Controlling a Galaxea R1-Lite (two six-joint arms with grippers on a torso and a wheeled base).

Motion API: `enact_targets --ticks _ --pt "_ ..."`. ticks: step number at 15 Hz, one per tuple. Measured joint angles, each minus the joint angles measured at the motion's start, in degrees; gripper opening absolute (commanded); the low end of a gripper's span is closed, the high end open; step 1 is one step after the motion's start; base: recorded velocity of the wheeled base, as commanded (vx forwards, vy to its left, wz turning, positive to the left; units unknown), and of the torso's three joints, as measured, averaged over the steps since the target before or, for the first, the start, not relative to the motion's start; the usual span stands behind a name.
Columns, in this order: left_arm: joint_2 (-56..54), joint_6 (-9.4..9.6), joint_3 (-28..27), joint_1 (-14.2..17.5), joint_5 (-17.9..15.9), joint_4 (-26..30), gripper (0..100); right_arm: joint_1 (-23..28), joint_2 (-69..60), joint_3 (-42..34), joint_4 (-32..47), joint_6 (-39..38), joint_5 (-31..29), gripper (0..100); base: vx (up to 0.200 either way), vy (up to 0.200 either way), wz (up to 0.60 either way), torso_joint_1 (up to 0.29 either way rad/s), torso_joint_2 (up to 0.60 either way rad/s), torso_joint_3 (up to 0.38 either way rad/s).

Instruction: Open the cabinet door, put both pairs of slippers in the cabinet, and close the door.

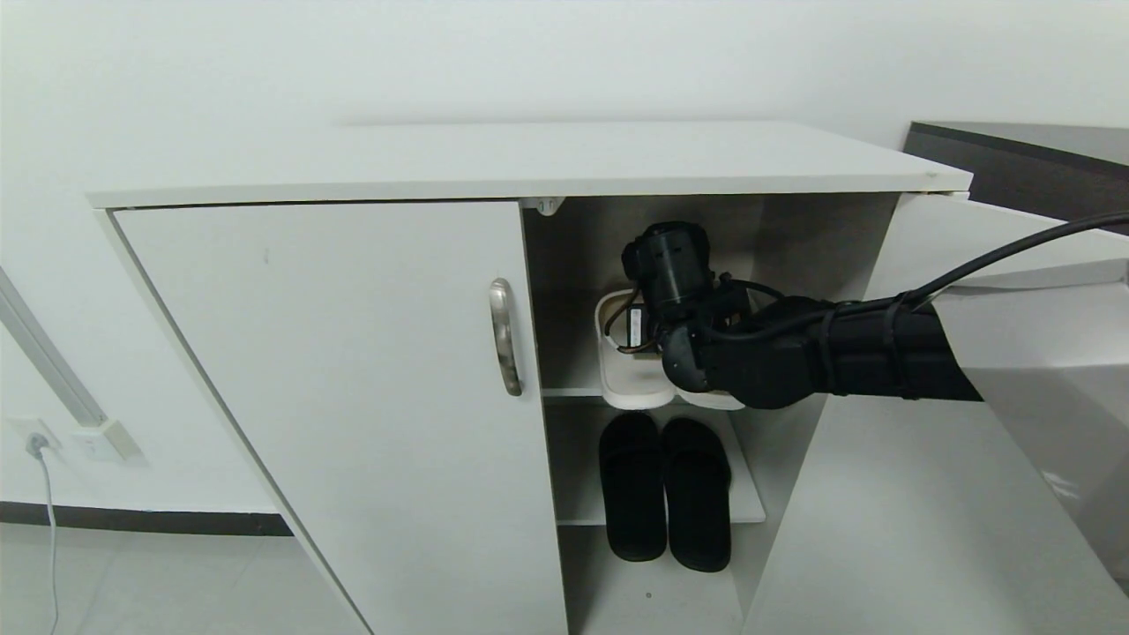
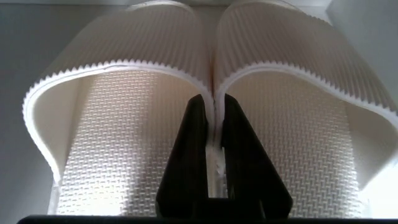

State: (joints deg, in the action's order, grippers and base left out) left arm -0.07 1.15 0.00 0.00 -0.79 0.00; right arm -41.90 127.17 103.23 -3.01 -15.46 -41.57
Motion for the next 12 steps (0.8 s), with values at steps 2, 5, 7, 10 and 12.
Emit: enact_targets --ticks 2,5,7,10,12 --pt "0.0 0.0 0.0 0.0 0.0 0.0 0 0.1 0.1 -0.1 -0.1 -0.2 0.0 100 0.0 0.0 0.0 0.0 0.0 0.0" --pt "0.0 0.0 0.0 0.0 0.1 0.0 0 0.0 0.0 -0.9 0.0 -0.3 0.0 100 0.0 0.0 0.0 0.0 0.0 0.0" --pt "0.0 -0.06 0.0 0.0 0.0 0.0 0 -0.4 -0.5 -1.8 0.0 -0.5 0.0 100 0.0 0.0 0.0 0.0 0.0 0.0" --pt "0.0 -0.09 0.0 0.0 0.0 0.0 0 -1.6 -2.6 -4.5 -0.2 -0.5 -0.3 100 0.0 0.0 0.0 0.0 0.0 0.0" --pt "0.0 -0.09 0.0 0.0 0.0 0.0 0 -2.4 -4.7 -7.8 -0.4 -0.8 -0.4 100 0.0 0.0 0.0 0.0 0.0 0.0"
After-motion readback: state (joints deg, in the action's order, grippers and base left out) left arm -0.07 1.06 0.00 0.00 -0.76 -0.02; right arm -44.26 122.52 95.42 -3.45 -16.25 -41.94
